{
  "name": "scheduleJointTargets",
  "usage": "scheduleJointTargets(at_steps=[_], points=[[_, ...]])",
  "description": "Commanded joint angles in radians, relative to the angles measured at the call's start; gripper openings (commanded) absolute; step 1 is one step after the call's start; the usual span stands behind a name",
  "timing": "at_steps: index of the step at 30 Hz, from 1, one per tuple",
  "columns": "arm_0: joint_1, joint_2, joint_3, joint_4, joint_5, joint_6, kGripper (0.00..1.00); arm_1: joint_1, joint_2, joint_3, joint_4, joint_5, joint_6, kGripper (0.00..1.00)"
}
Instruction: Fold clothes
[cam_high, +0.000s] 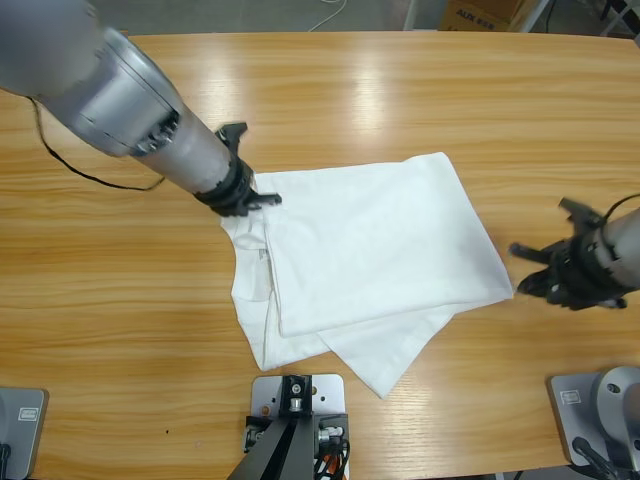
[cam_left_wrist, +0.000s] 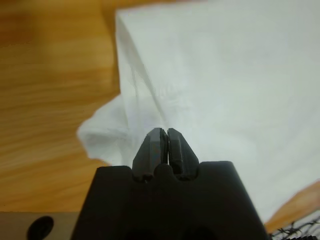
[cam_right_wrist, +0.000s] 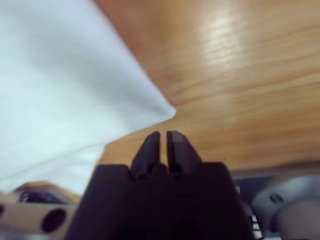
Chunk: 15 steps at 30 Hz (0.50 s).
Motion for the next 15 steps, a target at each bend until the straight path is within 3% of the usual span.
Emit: scheduleJointTargets(at_steps=[1, 5, 10, 11, 12, 13, 15], points=[[0.02, -0.287, 0.068, 0.021, 0.016, -0.009, 0.0, -0.159, -0.183, -0.165, 0.116, 0.093, -0.158, 1.0], [-0.029, -0.379, 0.206, 0.023, 0.016, -0.017, 0.0, -0.442, -0.065, -0.095, -0.065, 0.334, -0.406, 1.0], [-0.092, -0.446, 0.303, 0.063, 0.019, -0.041, 0.0, -0.606, 0.185, -0.068, -0.193, 0.578, -0.598, 1.0], [-0.095, -0.444, 0.303, 0.085, 0.021, -0.039, 0.163, -0.616, 0.238, -0.065, -0.205, 0.611, -0.619, 1.0], [-0.098, -0.437, 0.302, 0.102, 0.019, -0.037, 0.771, -0.618, 0.274, -0.055, -0.23, 0.627, -0.626, 1.0], [-0.105, -0.43, 0.303, 0.105, 0.019, 0.0, 0.967, -0.618, 0.299, -0.036, -0.27, 0.65, -0.625, 1.0], [-0.108, -0.42, 0.313, 0.112, 0.017, 0.07, 0.996, -0.621, 0.355, -0.015, -0.32, 0.679, -0.625, 1.0]])
